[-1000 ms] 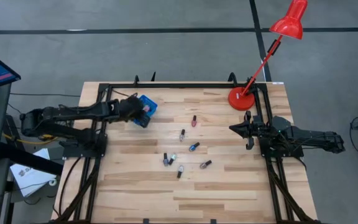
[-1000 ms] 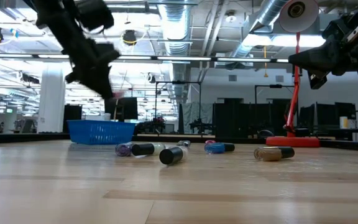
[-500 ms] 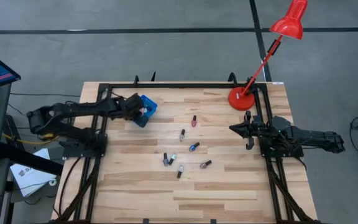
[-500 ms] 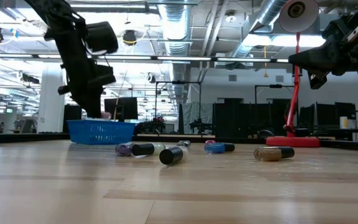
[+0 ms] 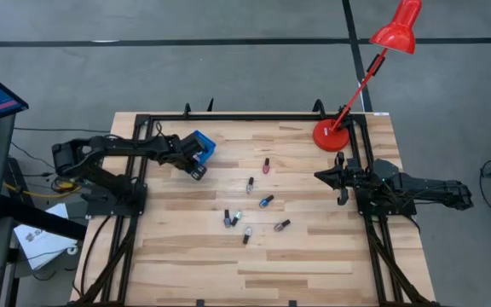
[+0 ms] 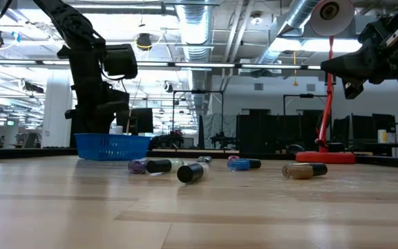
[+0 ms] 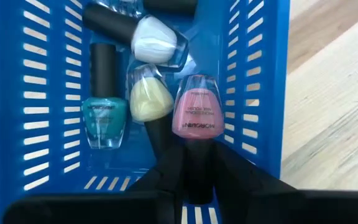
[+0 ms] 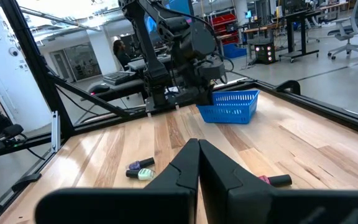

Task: Pick & Place Nail Polish
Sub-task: Put the pink nail polish bottle into the blue bin, then put the purple nail polish bottle into the blue bin

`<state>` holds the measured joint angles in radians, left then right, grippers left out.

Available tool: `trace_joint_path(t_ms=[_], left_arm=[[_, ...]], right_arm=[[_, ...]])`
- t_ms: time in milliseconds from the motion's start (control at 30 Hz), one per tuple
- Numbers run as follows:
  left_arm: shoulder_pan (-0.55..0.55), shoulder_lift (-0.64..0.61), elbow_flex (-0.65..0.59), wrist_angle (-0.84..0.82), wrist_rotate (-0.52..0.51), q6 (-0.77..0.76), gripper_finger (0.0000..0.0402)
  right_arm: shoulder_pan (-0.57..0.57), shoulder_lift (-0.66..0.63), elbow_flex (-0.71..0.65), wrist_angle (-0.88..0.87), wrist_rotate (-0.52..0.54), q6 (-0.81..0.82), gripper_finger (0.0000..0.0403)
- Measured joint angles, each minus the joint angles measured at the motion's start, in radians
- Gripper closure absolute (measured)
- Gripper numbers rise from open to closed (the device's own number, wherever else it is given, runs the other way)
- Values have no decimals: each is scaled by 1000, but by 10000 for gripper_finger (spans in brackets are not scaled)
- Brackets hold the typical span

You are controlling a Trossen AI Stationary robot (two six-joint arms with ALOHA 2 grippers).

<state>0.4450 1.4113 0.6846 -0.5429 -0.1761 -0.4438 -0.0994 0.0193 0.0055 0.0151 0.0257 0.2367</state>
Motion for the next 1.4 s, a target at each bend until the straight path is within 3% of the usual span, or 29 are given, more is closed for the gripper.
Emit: trace_joint_path(t_ms=[500,833,1100,1400], left_arm=[[0,-5,0,16,-1,-5,282],[-19,-170,118,19,0,-4,216],[-221,-214,189,102,149,226,203],[-400,-44,183,309,241,440,203]], right_arm=[[0,0,0,0,0,0,403],[0,0,0,0,0,0,403],[0,0,0,0,0,0,403],[0,0,0,0,0,0,403]])
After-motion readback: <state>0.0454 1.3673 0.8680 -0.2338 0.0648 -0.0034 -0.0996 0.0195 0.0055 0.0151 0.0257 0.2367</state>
